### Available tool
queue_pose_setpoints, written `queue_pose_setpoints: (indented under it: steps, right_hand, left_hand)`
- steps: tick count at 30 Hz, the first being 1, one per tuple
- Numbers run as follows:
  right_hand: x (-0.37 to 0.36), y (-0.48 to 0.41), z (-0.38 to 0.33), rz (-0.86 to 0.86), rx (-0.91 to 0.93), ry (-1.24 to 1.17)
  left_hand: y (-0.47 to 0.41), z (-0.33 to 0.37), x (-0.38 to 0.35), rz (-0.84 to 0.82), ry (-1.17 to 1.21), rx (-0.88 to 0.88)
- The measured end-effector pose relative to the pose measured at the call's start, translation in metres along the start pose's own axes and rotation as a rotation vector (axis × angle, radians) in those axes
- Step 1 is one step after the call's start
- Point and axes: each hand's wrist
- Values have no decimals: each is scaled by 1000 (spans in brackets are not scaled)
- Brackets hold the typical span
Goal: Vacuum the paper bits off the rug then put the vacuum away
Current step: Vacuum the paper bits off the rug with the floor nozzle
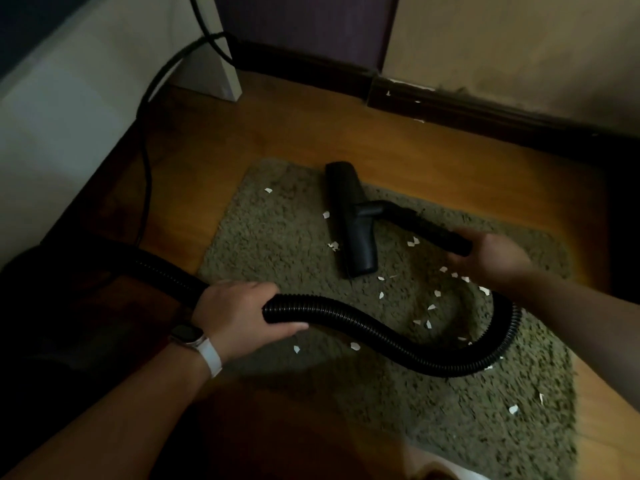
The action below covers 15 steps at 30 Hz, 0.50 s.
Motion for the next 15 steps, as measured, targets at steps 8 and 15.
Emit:
queue_pose_setpoints:
  steps: [8, 15]
  right_hand:
    - [-2, -1, -9, 19, -18, 66]
    - [-10, -2, -71, -72, 221, 378]
  left_hand:
    - [-1, -3, -5, -45, 2, -17]
    - [1, -6, 0, -153, -74, -14]
Point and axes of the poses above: each hand's wrist, its own y-axis away from the middle knuckle, its own x-axis out of the back of the hand, z = x × y, and after that the axes turned 3 degrees about -z, right-handed
